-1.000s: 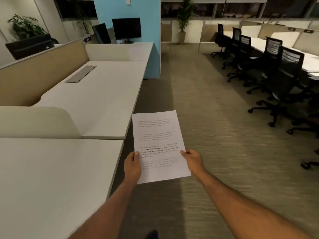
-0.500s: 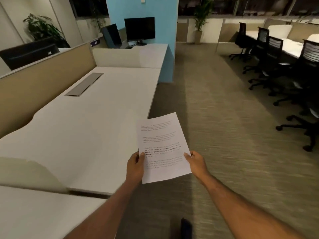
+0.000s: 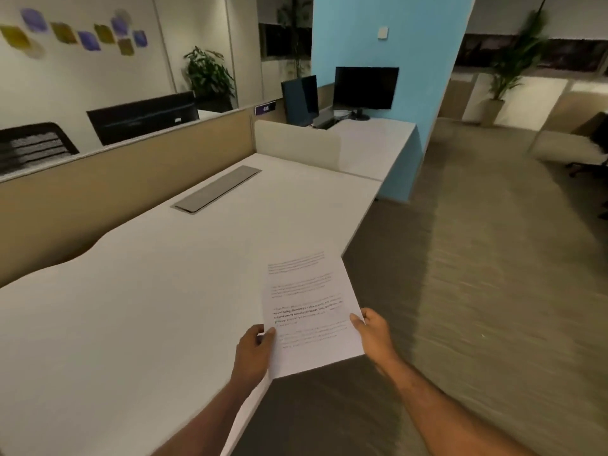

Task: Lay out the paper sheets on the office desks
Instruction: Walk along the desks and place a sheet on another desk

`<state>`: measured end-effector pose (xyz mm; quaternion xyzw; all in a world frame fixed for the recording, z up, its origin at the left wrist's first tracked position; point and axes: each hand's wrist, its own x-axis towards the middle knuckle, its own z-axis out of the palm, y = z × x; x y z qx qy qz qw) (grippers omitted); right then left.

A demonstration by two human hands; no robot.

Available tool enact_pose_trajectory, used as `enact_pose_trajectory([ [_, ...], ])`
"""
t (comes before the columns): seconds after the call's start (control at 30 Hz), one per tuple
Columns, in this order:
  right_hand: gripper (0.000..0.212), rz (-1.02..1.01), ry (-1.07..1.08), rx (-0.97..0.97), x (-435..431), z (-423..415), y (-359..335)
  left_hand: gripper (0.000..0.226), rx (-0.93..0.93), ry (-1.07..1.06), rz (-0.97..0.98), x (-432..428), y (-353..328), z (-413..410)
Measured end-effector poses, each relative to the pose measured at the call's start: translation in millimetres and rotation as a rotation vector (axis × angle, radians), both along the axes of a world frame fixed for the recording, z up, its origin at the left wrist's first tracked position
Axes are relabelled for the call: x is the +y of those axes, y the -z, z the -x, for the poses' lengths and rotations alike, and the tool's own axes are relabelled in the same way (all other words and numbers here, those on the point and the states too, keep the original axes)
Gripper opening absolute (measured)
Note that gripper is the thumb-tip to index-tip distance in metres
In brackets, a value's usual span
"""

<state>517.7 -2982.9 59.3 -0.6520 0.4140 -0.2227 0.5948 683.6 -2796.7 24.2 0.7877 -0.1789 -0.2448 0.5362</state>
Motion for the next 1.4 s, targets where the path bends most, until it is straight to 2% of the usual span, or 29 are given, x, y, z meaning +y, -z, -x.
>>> enact_pose_trajectory([
  [0.23, 0.010, -0.018, -0.162, 0.007, -82.1, -106.1, 11.8, 0.027, -0.003, -0.164, -0.012, -39.7, 18.7, -79.0],
  [0.37, 0.012, 0.052, -0.238, 0.038, -124.6, -166.4, 11.5, 0.029, 0.012, -0.335, 0.038, -66.5, 24.6, -145.6],
  [0.47, 0.012, 0.065, -0.314, 0.081, -149.9, -205.4, 9.7, 0.039, -0.015, -0.415, 0.025, -83.4, 28.7, -177.0],
  [0.6, 0.013, 0.101, -0.420, 0.106, -176.7, -256.6, 9.9, 0.063, -0.070, -0.368, -0.100, -99.8, 29.8, -201.8],
  [0.67, 0.013, 0.110, -0.478, 0.124, -184.4, -280.8, 15.6, 0.072, -0.168, -0.323, -0.239, -102.6, 34.6, -206.6],
  [0.77, 0.015, 0.165, -0.539, 0.126, -194.8, -320.1, 24.6, 0.075, -0.297, -0.261, -0.411, -111.0, 38.5, -221.1],
  [0.87, 0.013, 0.215, -0.619, 0.119, -207.4, -359.3, 34.8, 0.078, -0.344, -0.192, -0.549, -125.0, 42.1, -237.0],
  [1.07, 0.015, 0.243, -0.783, 0.128, -236.1, -424.7, 50.2, 0.080, -0.267, -0.177, -0.807, -164.4, 46.5, -251.5],
  [1.3, 0.019, 0.330, -0.920, 0.198, -266.7, -462.1, 63.2, 0.084, -0.212, -0.167, -0.966, -187.4, 49.2, -258.2],
  [1.4, 0.039, 0.517, -0.955, 0.200, -271.6, -463.1, 69.5, 0.084, -0.186, -0.172, -0.981, -189.0, 48.7, -260.5],
])
